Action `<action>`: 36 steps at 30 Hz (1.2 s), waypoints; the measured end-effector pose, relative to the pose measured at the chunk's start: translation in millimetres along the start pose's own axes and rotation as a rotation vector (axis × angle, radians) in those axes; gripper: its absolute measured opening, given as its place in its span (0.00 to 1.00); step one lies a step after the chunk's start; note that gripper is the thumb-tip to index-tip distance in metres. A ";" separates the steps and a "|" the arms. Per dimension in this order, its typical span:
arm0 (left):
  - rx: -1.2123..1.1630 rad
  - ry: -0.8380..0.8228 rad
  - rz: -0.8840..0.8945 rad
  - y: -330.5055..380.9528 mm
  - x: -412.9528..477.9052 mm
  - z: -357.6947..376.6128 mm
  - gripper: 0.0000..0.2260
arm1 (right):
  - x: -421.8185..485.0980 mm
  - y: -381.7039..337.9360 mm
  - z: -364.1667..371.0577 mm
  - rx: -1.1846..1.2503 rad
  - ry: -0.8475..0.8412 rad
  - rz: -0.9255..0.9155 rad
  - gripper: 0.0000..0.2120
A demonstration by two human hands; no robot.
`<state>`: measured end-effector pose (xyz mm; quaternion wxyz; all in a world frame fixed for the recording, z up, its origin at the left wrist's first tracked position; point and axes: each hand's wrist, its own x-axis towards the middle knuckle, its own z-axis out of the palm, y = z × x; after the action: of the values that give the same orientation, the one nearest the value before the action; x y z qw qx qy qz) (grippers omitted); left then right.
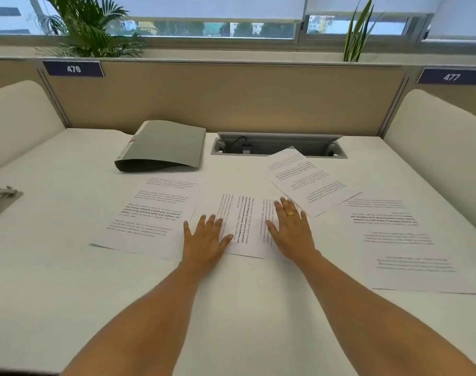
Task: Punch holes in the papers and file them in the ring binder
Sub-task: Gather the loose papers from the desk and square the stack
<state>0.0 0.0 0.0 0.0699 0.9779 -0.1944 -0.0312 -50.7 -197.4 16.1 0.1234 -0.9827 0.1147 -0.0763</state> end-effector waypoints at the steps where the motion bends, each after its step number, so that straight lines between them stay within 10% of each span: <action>1: 0.012 -0.023 -0.004 0.4 -1.4 -0.6 0.33 | -0.9 0.7 1.7 -0.002 -0.016 0.004 0.28; 6: -0.004 -0.026 -0.007 -2.3 -2.7 6.7 0.46 | -6.5 5.3 9.8 0.018 -0.129 0.005 0.28; 11: -0.015 -0.040 -0.011 -2.5 -3.2 8.7 0.28 | -7.3 4.2 11.5 0.003 -0.214 0.008 0.28; 19: 0.034 0.074 0.009 -0.5 -9.5 2.0 0.34 | -2.4 7.1 1.4 -0.036 -0.271 -0.033 0.28; 22: 0.106 0.213 0.048 -3.5 -6.9 -0.2 0.22 | 2.4 11.6 -4.2 -0.012 -0.351 -0.054 0.29; 36: -0.169 -0.043 0.099 -3.1 27.5 -24.0 0.19 | 36.5 17.8 -26.7 0.043 -0.679 -0.248 0.25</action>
<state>28.6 -4.7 22.4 0.1496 0.9568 -0.2406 -0.0652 -24.0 -229.1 41.5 0.1649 -0.9556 -0.0546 0.2379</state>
